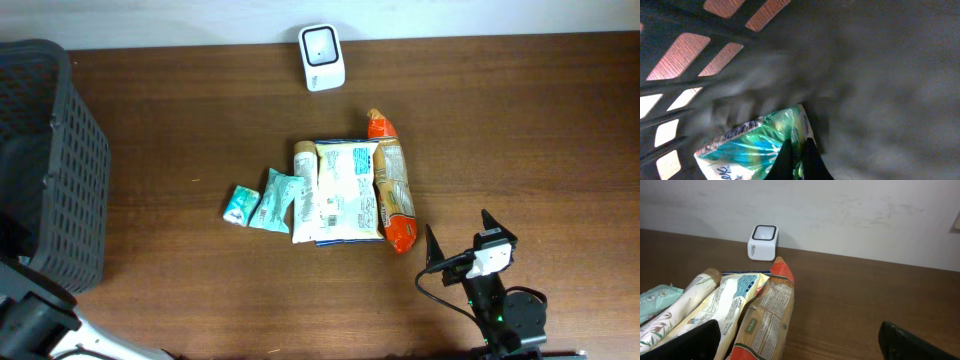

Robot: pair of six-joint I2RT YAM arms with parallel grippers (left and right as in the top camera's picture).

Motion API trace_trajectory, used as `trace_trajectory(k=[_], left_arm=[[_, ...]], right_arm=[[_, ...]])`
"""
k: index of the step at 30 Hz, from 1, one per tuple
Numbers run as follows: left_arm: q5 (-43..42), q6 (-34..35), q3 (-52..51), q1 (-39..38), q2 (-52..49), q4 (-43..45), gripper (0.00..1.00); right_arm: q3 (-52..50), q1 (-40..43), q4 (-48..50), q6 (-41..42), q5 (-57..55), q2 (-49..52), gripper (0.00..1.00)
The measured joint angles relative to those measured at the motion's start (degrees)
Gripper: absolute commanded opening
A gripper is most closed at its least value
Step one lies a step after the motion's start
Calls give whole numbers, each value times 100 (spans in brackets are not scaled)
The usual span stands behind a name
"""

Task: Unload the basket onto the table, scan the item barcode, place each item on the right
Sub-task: 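Grasp a second small green pack in the basket with the left gripper, then place the small green pack beside the other wipe pack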

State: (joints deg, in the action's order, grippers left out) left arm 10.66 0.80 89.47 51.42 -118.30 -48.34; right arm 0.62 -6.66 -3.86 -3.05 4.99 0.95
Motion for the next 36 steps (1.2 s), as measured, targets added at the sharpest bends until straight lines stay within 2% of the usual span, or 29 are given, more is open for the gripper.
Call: trace_trajectory(k=[6, 10, 12, 14, 17, 18, 20, 23, 25, 26, 27, 28, 29, 31, 32, 33, 34, 36], left_arm=[[-444, -11, 697, -42, 184, -769, 0], [-1456, 452, 1539, -365, 2164, -579, 0], [-1910, 680, 1626, -981, 3088, -522, 0], [-2140, 782, 1631, -2048, 3744, -625, 0], [-2079, 741, 1648, -3716, 3950, -1316, 0], [-1987, 708, 1602, -4039, 3939, -1513, 0], [-1860, 562, 977, -5093, 3777, -1786, 0], [-1731, 457, -470, -5901, 3176, -1451, 0], [-1696, 249, -1091, -6022, 3032, -699, 0], [-1683, -98, -1646, -6218, 2844, 26, 0], [-1683, -313, -1862, -6369, 2605, 212, 0], [-1681, -522, -2159, -6448, 2481, 1102, 0], [-1683, -682, -2280, -6494, 2236, 1687, 0], [-1617, -776, -2363, -6509, 1843, 2293, 0], [-1563, -813, -2371, -6513, 1606, 2527, 29], [-1491, -837, -2382, -6513, 1373, 2715, 81], [-1462, -905, -2391, -6513, 1303, 2754, 99], [-1447, -876, -2391, -6513, 1285, 2793, 99]], right_arm=[[0, 0, 0, 2, 0, 0, 99], [0, 0, 0, 4, 0, 0, 99], [0, -2, 0, 4, 2, 0, 99], [0, 0, 0, 2, 0, 0, 99], [0, -2, 2, 4, -2, 2, 99], [0, -2, 2, 4, 2, 0, 99], [0, 0, 2, 4, 2, 0, 99], [0, 0, 2, 2, 2, 0, 99], [0, -2, -2, 4, 0, 4, 99], [0, -2, 0, 4, 0, 0, 99], [0, -2, 2, 4, 0, 0, 99], [0, -2, 2, 4, 0, 2, 99], [0, -2, 0, 2, 0, -2, 99], [0, 0, 0, 4, 0, 2, 99], [0, 0, 0, 0, 0, 0, 99], [0, 0, 0, 2, 0, 0, 99], [0, 0, 0, 4, 0, 0, 99], [0, -2, 0, 4, 0, 0, 99]])
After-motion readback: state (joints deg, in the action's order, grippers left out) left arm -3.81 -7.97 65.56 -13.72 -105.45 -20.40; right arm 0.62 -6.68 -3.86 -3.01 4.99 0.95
